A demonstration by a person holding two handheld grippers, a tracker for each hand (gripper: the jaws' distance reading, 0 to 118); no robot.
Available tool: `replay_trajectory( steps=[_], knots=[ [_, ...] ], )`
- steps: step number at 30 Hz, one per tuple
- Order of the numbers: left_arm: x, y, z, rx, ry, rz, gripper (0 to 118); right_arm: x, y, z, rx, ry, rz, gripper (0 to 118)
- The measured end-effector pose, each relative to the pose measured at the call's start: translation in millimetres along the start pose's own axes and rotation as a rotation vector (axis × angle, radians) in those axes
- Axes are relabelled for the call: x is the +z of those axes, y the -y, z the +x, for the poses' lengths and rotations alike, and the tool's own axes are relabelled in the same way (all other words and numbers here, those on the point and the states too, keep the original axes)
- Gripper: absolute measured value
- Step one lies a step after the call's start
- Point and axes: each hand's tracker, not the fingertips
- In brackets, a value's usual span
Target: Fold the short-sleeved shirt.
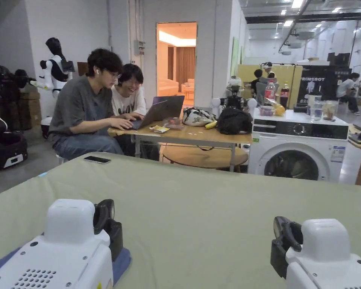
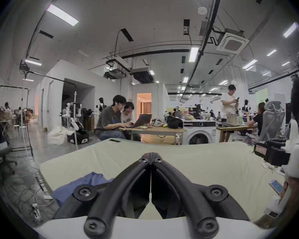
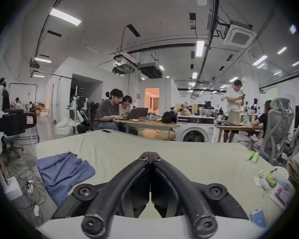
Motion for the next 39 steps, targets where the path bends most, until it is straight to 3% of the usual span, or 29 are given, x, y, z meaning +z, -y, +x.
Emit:
replay_trajectory(
  steps=[7,10,12,15,16,19,21,27,28,30,32,33,34,35,36,39],
  knots=[
    [2,-1,-31,-0.015,-0.047,-0.029,0,-14,1,-16,-0.03,-0.061,-0.005,0],
    [-18,-4,-58,0.056,0.033,-0.111,0,-18,6,-18,-0.035,-0.094,-0.024,0],
    [-37,-2,-82,0.034,0.063,-0.155,17,-17,11,-19,-0.031,-0.114,-0.035,0],
    [-76,14,-116,-0.044,0.054,-0.261,75,-16,25,-19,-0.064,-0.156,-0.064,0],
    [-91,23,-126,-0.03,0.067,-0.32,86,-17,30,-19,-0.077,-0.153,-0.075,0],
    [-143,68,-157,0.047,0.077,-0.518,86,-23,47,-18,-0.11,-0.161,-0.14,0],
    [-175,101,-173,0.102,0.007,-0.628,86,-23,58,-13,-0.109,-0.151,-0.175,0],
    [-246,189,-187,0.044,-0.022,-0.874,86,-27,88,13,-0.116,-0.055,-0.288,0],
    [-254,202,-189,0.09,-0.037,-0.917,85,-29,92,18,-0.135,-0.049,-0.303,0],
    [-265,222,-193,0.154,-0.075,-0.998,75,-31,100,24,-0.166,-0.031,-0.328,0],
    [-259,215,-186,0.123,-0.068,-0.925,72,-32,105,28,-0.172,-0.027,-0.344,0],
    [-262,213,-183,0.101,-0.074,-0.945,65,-32,108,29,-0.17,-0.021,-0.35,0],
    [-264,209,-181,0.074,-0.041,-0.962,46,-32,109,27,-0.17,-0.018,-0.356,0],
    [-260,204,-179,0.063,-0.035,-0.947,10,-33,110,27,-0.174,-0.019,-0.363,0],
    [-263,203,-177,0.074,-0.041,-0.946,0,-35,111,27,-0.182,-0.03,-0.372,0],
    [-264,214,-176,0.084,-0.06,-0.961,0,-34,113,26,-0.173,-0.04,-0.376,0]
  ],
)
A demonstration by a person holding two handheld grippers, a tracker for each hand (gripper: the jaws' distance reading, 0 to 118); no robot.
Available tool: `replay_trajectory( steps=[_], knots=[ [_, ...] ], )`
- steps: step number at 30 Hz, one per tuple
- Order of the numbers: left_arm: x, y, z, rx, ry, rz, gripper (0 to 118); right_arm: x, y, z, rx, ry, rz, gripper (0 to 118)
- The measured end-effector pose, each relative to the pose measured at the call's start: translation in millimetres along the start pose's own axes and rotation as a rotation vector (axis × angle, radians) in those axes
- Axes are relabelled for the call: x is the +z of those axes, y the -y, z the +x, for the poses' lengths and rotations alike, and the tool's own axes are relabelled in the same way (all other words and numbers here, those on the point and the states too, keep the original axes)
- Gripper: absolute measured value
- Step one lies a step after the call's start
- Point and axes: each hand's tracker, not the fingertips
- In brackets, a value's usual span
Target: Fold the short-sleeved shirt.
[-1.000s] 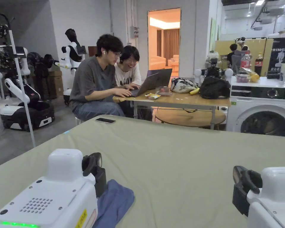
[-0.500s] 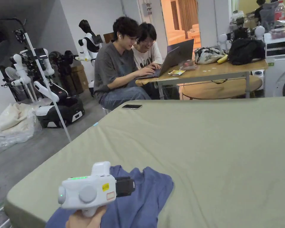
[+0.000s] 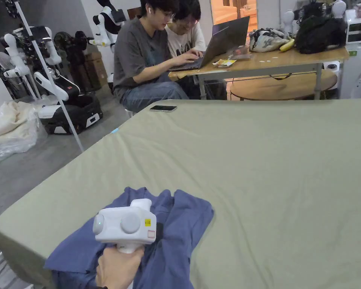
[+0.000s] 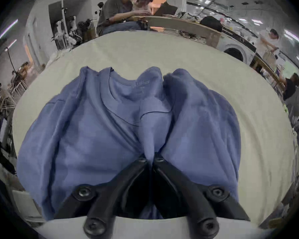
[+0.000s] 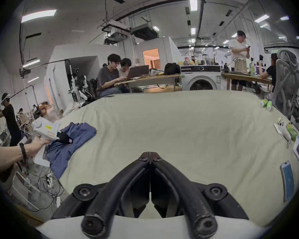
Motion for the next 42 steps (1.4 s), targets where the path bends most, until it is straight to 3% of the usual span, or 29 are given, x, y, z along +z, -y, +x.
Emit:
replay_trajectory(
  steps=[4,7,11,15,17,20,22,23,25,28,30,33,36,39,40,42],
  knots=[
    [35,-10,-32,0.289,0.175,0.116,0,14,-4,3,0.023,-0.019,0.016,0],
    [96,-44,-46,0.34,0.148,0.273,0,17,-6,10,0.007,-0.027,0.033,0],
    [198,-117,-51,0.228,0.046,0.456,0,32,-8,20,-0.034,-0.052,0.089,0],
    [281,-185,-8,0.076,0.005,0.628,0,47,-17,34,-0.067,-0.028,0.122,0],
    [303,-206,28,-0.032,-0.019,0.694,0,56,-22,42,-0.072,0.002,0.149,0],
    [294,-212,96,-0.148,0.064,0.698,0,75,-28,56,-0.121,0.033,0.196,0],
    [264,-197,152,-0.242,0.105,0.647,0,91,-32,65,-0.176,0.037,0.218,0],
    [248,-186,175,-0.276,0.154,0.617,0,99,-35,67,-0.157,0.052,0.226,0],
    [213,-152,227,-0.293,0.302,0.595,0,113,-40,69,-0.11,0.143,0.247,0],
    [156,-85,312,-0.249,0.56,0.453,0,131,-44,78,-0.161,0.142,0.276,0],
    [130,-36,371,-0.291,0.659,0.309,0,142,-45,83,-0.163,0.16,0.286,0],
    [108,32,448,-0.431,0.807,0.146,0,153,-44,89,-0.146,0.209,0.288,0],
    [106,92,499,-0.435,1.034,-0.029,0,160,-44,95,-0.146,0.222,0.265,0],
    [117,138,520,-0.476,1.147,-0.092,0,165,-43,95,-0.128,0.249,0.253,0],
    [123,146,522,-0.488,1.173,-0.125,12,166,-43,95,-0.128,0.25,0.252,0],
    [134,153,509,-0.494,1.224,-0.067,54,167,-43,95,-0.124,0.246,0.248,0]
  ],
)
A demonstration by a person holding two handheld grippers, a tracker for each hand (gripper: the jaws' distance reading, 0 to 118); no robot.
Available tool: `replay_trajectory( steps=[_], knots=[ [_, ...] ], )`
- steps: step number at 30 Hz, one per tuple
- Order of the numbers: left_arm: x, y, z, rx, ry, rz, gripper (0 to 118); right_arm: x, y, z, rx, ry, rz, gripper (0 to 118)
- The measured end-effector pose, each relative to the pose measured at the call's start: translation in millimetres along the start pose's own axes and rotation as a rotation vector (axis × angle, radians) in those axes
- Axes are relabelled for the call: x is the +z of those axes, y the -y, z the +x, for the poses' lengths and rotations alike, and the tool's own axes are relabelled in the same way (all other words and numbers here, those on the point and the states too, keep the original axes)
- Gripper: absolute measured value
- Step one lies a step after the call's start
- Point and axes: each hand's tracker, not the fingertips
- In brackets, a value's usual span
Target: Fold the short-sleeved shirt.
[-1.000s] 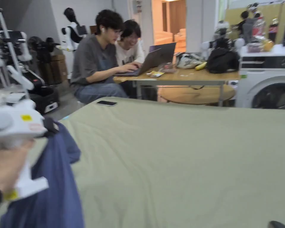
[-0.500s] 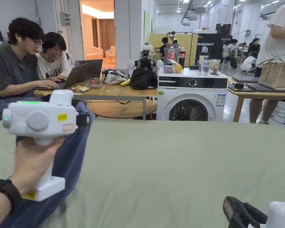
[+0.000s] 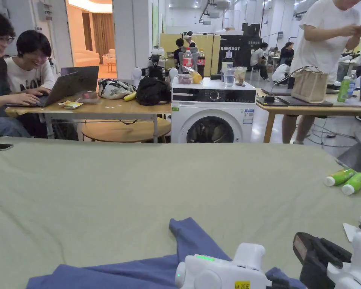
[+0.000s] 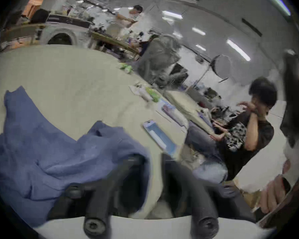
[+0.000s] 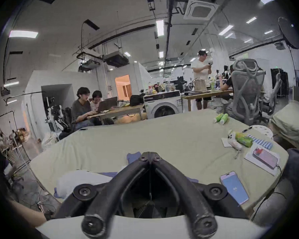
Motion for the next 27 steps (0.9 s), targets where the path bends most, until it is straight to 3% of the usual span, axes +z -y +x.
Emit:
replay_trajectory(
  steps=[1,3,7,12,15,16,17,19,22,27],
  knots=[
    [10,-1,1,-0.013,0.018,0.021,69,0,0,-1,0.006,-0.002,-0.004,0],
    [45,-9,3,-0.039,-0.033,0.09,65,0,-1,-5,0.029,-0.008,-0.014,0],
    [136,-20,26,-0.405,-0.454,0.311,65,-3,-5,-12,0.051,-0.031,-0.001,0],
    [236,-27,39,-0.46,-0.717,0.47,65,-20,-11,-28,0.149,-0.075,0.021,0],
    [280,-23,42,-0.406,-0.799,0.522,64,-32,-10,-39,0.191,-0.085,0.024,0],
    [292,-20,42,-0.391,-0.822,0.538,60,-36,-10,-42,0.193,-0.094,0.018,0],
    [302,-18,42,-0.388,-0.82,0.538,48,-40,-9,-44,0.193,-0.103,0.01,0],
    [319,-11,36,-0.354,-0.817,0.565,0,-45,-6,-50,0.194,-0.11,0.005,0],
    [337,0,27,-0.274,-0.816,0.586,0,-49,-1,-54,0.194,-0.126,-0.008,0],
    [350,13,25,-0.256,-0.887,0.604,0,-55,5,-60,0.206,-0.122,-0.021,0]
  ],
)
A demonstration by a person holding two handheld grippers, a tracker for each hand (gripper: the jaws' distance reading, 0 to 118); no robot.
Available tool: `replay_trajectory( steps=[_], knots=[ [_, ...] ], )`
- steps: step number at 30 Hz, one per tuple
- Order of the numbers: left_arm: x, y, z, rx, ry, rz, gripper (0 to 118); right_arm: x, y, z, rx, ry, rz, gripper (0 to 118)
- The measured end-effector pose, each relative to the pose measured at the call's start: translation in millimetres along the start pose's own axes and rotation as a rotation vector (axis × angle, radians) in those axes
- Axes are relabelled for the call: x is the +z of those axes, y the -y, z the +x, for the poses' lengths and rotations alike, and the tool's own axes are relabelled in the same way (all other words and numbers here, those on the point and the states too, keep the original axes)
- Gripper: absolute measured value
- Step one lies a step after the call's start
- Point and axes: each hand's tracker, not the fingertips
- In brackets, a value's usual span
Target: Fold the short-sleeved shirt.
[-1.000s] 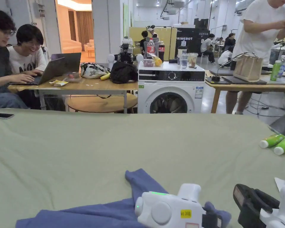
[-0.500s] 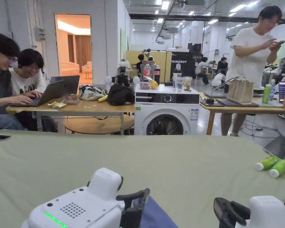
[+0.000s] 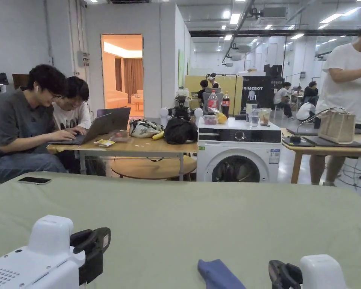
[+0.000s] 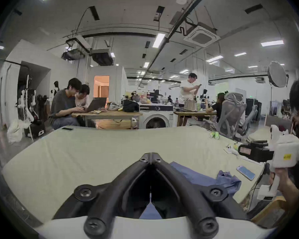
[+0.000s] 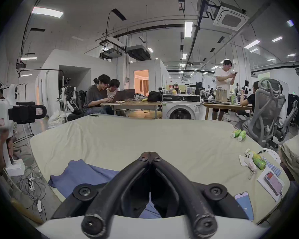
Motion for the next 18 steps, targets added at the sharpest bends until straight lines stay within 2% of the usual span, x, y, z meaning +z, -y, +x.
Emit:
replay_trajectory(
  steps=[8,12,14,15,16,18],
  knots=[
    [2,5,-23,0.054,-0.035,-0.065,0,0,2,-2,-0.016,-0.027,-0.001,0],
    [-16,16,-49,0.089,-0.071,-0.19,0,2,10,1,-0.033,-0.041,-0.015,0],
    [-32,27,-66,0.102,-0.068,-0.261,43,2,15,4,-0.039,-0.041,-0.025,0],
    [-44,33,-76,0.116,-0.062,-0.316,57,2,19,6,-0.045,-0.04,-0.031,0],
    [-55,43,-87,0.147,-0.062,-0.383,61,1,21,9,-0.053,-0.041,-0.041,0],
    [-77,60,-104,0.196,-0.104,-0.467,62,-1,28,14,-0.065,-0.039,-0.056,0]
  ],
)
